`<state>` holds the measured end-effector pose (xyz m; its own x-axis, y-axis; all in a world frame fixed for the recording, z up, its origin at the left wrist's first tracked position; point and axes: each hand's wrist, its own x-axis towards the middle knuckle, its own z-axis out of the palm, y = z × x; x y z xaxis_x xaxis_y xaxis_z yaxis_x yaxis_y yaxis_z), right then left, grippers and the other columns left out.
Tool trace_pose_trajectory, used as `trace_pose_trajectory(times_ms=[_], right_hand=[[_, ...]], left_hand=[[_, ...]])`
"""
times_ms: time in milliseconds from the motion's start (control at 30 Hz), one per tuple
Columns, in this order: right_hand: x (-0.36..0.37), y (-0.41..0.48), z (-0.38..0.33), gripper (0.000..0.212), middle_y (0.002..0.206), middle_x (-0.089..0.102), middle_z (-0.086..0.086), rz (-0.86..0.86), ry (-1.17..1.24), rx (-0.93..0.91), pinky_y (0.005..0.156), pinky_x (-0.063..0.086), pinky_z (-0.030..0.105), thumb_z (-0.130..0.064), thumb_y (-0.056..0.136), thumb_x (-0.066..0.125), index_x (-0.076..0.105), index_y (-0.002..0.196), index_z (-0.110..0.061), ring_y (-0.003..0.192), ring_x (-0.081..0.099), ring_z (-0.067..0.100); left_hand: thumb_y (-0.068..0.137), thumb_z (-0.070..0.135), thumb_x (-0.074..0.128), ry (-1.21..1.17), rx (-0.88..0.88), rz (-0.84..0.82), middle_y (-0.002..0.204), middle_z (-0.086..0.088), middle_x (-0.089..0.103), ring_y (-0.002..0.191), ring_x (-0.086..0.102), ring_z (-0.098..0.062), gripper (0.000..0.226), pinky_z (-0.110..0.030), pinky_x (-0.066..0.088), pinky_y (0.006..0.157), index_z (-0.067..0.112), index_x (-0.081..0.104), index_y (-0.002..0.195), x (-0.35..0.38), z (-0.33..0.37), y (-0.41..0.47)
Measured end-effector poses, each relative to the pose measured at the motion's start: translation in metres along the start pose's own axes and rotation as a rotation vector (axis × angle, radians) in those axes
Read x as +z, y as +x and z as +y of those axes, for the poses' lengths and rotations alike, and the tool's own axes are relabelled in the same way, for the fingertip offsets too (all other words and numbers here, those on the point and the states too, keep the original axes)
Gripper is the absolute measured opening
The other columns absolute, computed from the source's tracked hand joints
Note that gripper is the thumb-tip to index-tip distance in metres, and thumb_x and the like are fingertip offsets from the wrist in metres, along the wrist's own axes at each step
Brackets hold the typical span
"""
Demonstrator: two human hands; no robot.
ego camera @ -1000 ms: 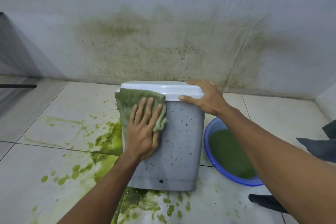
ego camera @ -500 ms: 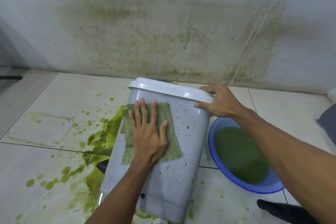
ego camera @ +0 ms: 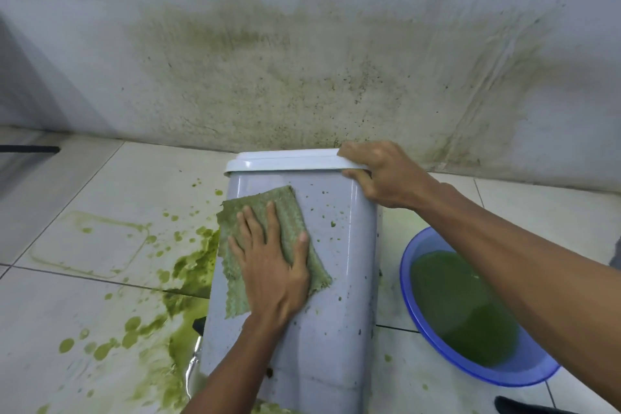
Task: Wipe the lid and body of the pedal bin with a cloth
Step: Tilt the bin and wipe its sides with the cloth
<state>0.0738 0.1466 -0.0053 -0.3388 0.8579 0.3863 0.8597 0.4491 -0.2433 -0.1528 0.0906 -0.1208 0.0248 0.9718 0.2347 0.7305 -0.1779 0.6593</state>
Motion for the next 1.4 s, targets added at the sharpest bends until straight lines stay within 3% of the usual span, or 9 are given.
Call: trace_pose_trajectory(times_ms=[133,267,367,467,600,667,833,1033,1400], right_hand=[[-0.018,0.024,-0.035,0.025,0.113,0.069,0.024,0.236,-0.065,-0.401,0.076,0.055,0.047,-0.004,0.094,0.056,0.067,0.11,0.011,0.096,0.066,0.044],[-0.036,0.005,-0.048,0.028,0.11,0.067,0.026,0.277,-0.036,-0.601,0.083,0.043,0.055,0.016,0.08,0.064,0.067,0.108,0.017,0.1,0.058,0.053],[-0.037,-0.019,-0.042,0.028,0.105,0.07,0.021,0.323,0.041,-0.503,0.087,0.044,0.056,0.019,0.077,0.062,0.07,0.102,0.013,0.103,0.059,0.05],[-0.036,-0.045,-0.042,0.034,0.102,0.069,0.015,0.422,0.136,-0.234,0.089,0.049,0.05,0.011,0.071,0.06,0.072,0.102,0.007,0.105,0.063,0.04],[-0.036,-0.066,-0.039,0.066,0.127,0.064,0.014,0.388,0.148,0.012,0.099,0.05,0.04,0.008,0.056,0.053,0.068,0.119,0.003,0.116,0.061,0.031],[-0.035,-0.07,-0.034,0.073,0.129,0.063,0.011,0.3,0.177,0.048,0.093,0.051,0.038,0.005,0.052,0.049,0.067,0.123,0.001,0.115,0.056,0.03],[-0.027,-0.07,-0.037,0.064,0.123,0.068,0.01,0.28,0.13,-0.04,0.084,0.05,0.042,0.009,0.051,0.046,0.074,0.108,-0.001,0.105,0.054,0.036],[-0.03,-0.047,-0.045,0.059,0.124,0.067,0.015,0.2,0.118,-0.288,0.095,0.048,0.043,0.016,0.063,0.039,0.071,0.112,0.007,0.107,0.055,0.043],[-0.032,-0.015,-0.02,0.063,0.121,0.069,0.015,0.107,0.055,-0.39,0.092,0.05,0.049,0.02,0.058,0.041,0.069,0.114,0.01,0.111,0.059,0.046]], left_hand=[[0.098,0.055,0.038,-0.114,0.007,0.263,0.172,-0.01,-0.006,0.158,-0.014,-0.025,0.08,-0.054,-0.011,0.125,0.018,0.012,0.164,-0.008,0.01,-0.007],[0.095,0.049,0.043,-0.153,0.058,0.346,0.171,-0.016,-0.008,0.158,-0.013,-0.034,0.084,-0.058,-0.01,0.124,0.015,0.007,0.164,-0.002,0.015,-0.021],[0.095,0.05,0.044,-0.113,0.109,0.331,0.17,-0.017,-0.008,0.157,-0.01,-0.037,0.086,-0.06,-0.008,0.124,0.019,0.002,0.164,0.008,0.017,-0.027],[0.096,0.05,0.045,-0.098,0.178,0.291,0.171,-0.016,-0.007,0.158,-0.007,-0.038,0.087,-0.059,-0.003,0.125,0.017,0.001,0.164,0.016,0.02,-0.032],[0.095,0.05,0.046,-0.059,0.223,0.242,0.17,-0.02,-0.004,0.157,-0.006,-0.039,0.088,-0.06,-0.003,0.125,0.011,0.005,0.163,0.023,0.028,-0.035],[0.095,0.051,0.046,-0.036,0.212,0.241,0.17,-0.022,-0.004,0.157,-0.007,-0.039,0.089,-0.061,-0.005,0.124,0.009,0.007,0.162,0.025,0.03,-0.035],[0.095,0.052,0.045,-0.007,0.209,0.266,0.17,-0.021,-0.006,0.157,-0.008,-0.039,0.089,-0.061,-0.008,0.124,0.007,0.008,0.162,0.026,0.023,-0.038],[0.094,0.049,0.043,-0.01,0.153,0.386,0.169,-0.018,-0.012,0.156,-0.01,-0.041,0.09,-0.059,-0.009,0.123,0.007,0.002,0.162,0.026,0.021,-0.041],[0.095,0.047,0.044,-0.014,0.167,0.39,0.168,-0.023,0.0,0.157,-0.002,-0.041,0.086,-0.06,-0.004,0.125,-0.001,0.01,0.159,0.036,0.024,-0.018]])
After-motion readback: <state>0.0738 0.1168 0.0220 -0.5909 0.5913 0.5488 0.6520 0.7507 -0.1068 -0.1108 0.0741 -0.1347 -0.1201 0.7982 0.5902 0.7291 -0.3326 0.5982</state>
